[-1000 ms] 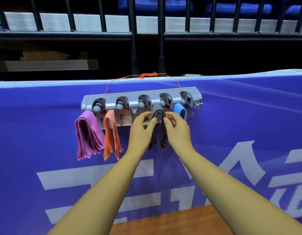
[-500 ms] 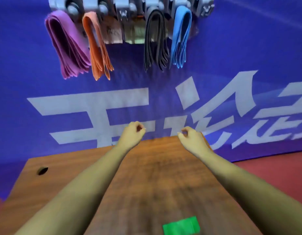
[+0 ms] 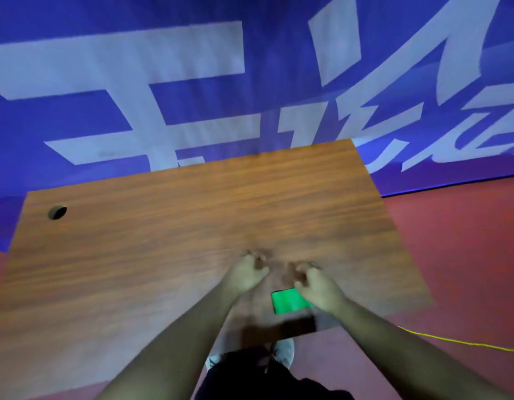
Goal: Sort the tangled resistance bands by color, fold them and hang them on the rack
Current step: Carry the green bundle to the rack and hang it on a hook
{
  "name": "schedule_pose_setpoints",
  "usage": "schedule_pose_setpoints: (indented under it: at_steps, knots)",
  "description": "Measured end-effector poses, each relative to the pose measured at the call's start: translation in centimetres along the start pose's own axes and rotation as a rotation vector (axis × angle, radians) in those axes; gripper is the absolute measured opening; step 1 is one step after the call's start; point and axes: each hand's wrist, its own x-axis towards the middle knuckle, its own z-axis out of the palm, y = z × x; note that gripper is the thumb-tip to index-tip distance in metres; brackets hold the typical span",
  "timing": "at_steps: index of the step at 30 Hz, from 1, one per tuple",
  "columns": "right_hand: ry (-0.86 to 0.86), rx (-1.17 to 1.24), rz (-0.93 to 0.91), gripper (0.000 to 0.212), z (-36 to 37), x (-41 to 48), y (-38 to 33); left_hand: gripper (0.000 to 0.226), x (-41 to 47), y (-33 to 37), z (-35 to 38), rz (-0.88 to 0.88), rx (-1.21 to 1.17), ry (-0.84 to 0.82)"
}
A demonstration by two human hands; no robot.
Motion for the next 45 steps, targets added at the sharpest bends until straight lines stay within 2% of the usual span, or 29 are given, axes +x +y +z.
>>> schedule_pose_setpoints:
  at_steps: [6, 10, 12, 19, 27, 31, 35, 39, 45]
  knots:
    - [-0.105, -0.105, -0.159, 0.058, 3.6, 0.6, 2.5, 0.029, -0.7, -2.4, 6.0, -0.002, -0.053, -0.069]
    - [-0.127, -0.152, -0.215, 0.061, 5.2, 1.6, 4.8, 0.044, -0.2, -4.4, 9.4, 0.004, -0.071, -0.089]
    - [-0.123, -0.166, -0.216, 0.061, 5.9, 2.0, 5.7, 0.044, 0.0, -4.8, 10.6, -0.001, -0.067, -0.076]
    - [0.026, -0.197, -0.263, 0.052, 8.1, 2.7, 7.1, 0.028, 0.4, -5.6, 11.9, 0.015, -0.06, 0.038]
    - [0.156, -0.209, -0.371, 0.023, 8.5, 2.3, 6.7, 0.019, 0.2, -5.9, 11.9, 0.075, -0.055, 0.063]
    - [0.219, -0.191, -0.436, 0.008, 6.9, 1.9, 6.4, 0.018, -0.1, -5.2, 10.6, 0.108, -0.098, 0.05]
    - [0.216, -0.087, -0.463, 0.007, 3.4, 1.5, 4.5, 0.02, 0.1, -3.0, 7.7, 0.149, -0.154, 0.066]
    - [0.165, 0.036, -0.531, 0.007, -2.3, 1.3, 0.5, 0.032, 0.0, 0.4, 2.3, 0.238, -0.181, 0.059]
    - [0.135, 0.27, -0.526, 0.009, -11.3, 0.6, -6.8, 0.021, -1.2, 7.3, -8.1, 0.367, -0.241, 0.039]
